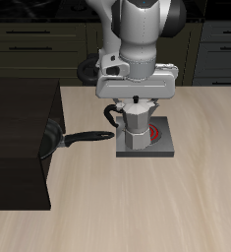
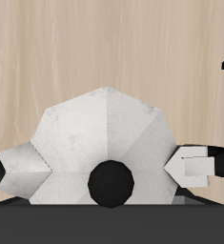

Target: Place the moka pot on the stove and close the stove

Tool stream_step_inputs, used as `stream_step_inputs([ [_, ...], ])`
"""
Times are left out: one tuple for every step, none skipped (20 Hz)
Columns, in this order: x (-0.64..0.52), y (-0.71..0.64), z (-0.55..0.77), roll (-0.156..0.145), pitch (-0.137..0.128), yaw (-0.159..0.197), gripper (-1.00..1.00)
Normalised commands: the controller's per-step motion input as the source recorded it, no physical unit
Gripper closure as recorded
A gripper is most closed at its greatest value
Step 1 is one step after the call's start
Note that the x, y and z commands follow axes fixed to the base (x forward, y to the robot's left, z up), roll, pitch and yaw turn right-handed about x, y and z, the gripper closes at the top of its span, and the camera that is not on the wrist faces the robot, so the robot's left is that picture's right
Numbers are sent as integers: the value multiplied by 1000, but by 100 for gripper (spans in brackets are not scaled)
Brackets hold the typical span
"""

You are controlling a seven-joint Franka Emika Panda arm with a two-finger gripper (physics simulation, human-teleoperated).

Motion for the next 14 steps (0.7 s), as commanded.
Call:
stream_step_inputs([
  [-424,134,69,-15,63,-27,100],
  [-426,201,163,84,1,-67,100],
  [-331,159,98,-22,-87,88,100],
  [-389,159,24,4,72,-74,100],
  [-368,276,62,73,25,-10,100],
  [-356,133,135,29,-72,43,100],
  [-291,-8,102,-63,-23,-24,100],
  [-274,96,37,37,89,-116,100],
  [0,0,0,0,0,0,100],
  [-726,88,180,-4,-65,21,100],
  [-264,64,17,23,23,-48,100],
  [-384,294,27,122,-36,108,100],
  [-324,18,-2,-34,-15,31,100],
  [-347,80,-7,4,15,-95,100],
])
